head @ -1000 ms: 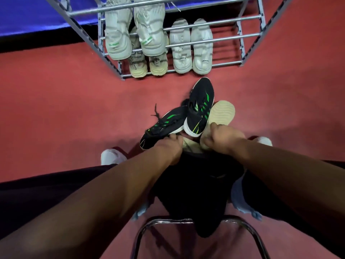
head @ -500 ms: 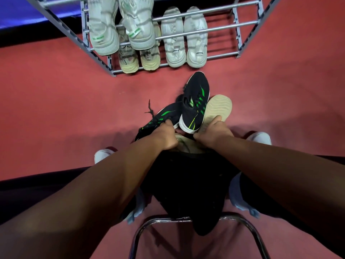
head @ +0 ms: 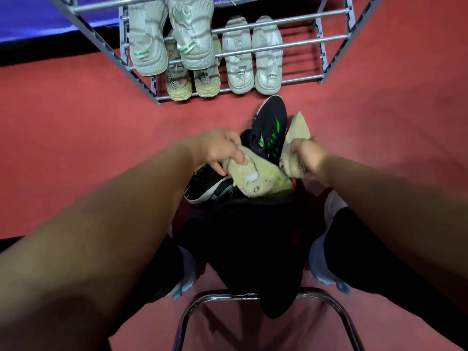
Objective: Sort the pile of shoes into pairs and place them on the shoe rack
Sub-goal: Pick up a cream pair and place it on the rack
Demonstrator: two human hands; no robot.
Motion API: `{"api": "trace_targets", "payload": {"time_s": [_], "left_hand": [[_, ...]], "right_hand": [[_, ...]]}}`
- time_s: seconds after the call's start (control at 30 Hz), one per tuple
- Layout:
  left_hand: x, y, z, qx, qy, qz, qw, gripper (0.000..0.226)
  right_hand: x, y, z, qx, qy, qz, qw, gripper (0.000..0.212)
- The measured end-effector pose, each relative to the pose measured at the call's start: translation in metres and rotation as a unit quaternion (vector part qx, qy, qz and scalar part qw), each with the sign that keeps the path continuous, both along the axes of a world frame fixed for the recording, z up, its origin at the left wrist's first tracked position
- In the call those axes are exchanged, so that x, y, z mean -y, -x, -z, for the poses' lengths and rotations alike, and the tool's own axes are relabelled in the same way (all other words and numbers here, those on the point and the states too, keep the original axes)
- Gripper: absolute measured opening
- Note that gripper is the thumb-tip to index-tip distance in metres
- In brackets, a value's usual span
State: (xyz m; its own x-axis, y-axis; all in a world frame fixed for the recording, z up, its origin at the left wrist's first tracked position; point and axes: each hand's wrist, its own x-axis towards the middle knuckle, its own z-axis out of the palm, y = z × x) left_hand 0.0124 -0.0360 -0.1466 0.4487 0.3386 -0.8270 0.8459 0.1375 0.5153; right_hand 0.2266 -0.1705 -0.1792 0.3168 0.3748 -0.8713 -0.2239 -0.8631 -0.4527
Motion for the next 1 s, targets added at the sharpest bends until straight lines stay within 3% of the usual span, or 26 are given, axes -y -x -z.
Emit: {"api": "trace_targets", "payload": {"time_s": [0.1,0.23,0.33,0.4,0.5,0.53,0.67,0.73,0.87,1.0], "left_hand": [[-0.029,0.014,-0.021,0.030,0.010,-0.110,0.993,0.030],[-0.046,0.039,-0.015,0.034,0.085,-0.231,0.969,0.035],[-0.028,0.050,0.010,-0.046,0.108,-0.277,0.954,0.034],[-0.010,0.054,0.027,-0.106,0.095,-0.267,0.953,0.045],[0.012,0.048,0.041,-0.160,0.077,-0.156,0.972,0.076],[0.018,0.043,0.041,-0.175,0.060,-0.106,0.977,0.089],[0.036,0.021,0.051,-0.224,-0.109,0.069,0.966,0.130],[0.040,0.015,0.057,-0.242,-0.159,0.086,0.953,0.133],[0.035,0.013,0.071,-0.227,-0.175,0.046,0.957,0.121],[0.031,0.016,0.076,-0.214,-0.195,0.079,0.954,0.125]], "right_hand": [[-0.009,-0.010,-0.011,-0.008,-0.035,0.123,0.992,0.019],[-0.018,-0.024,-0.007,-0.022,-0.023,0.249,0.968,0.035],[-0.015,-0.026,-0.004,-0.015,0.012,0.266,0.964,0.036],[-0.010,-0.027,0.009,0.068,0.020,0.225,0.972,0.030],[0.000,-0.031,0.051,0.177,0.047,0.152,0.971,0.081],[0.001,-0.022,0.040,0.197,0.058,0.109,0.973,0.087],[0.003,-0.006,0.018,0.240,0.119,-0.100,0.958,0.089],[0.005,-0.010,0.023,0.269,0.146,-0.149,0.940,0.098],[0.007,-0.017,0.036,0.305,0.131,-0.231,0.914,0.089],[0.006,-0.020,0.042,0.356,0.146,-0.304,0.871,0.111]]}}
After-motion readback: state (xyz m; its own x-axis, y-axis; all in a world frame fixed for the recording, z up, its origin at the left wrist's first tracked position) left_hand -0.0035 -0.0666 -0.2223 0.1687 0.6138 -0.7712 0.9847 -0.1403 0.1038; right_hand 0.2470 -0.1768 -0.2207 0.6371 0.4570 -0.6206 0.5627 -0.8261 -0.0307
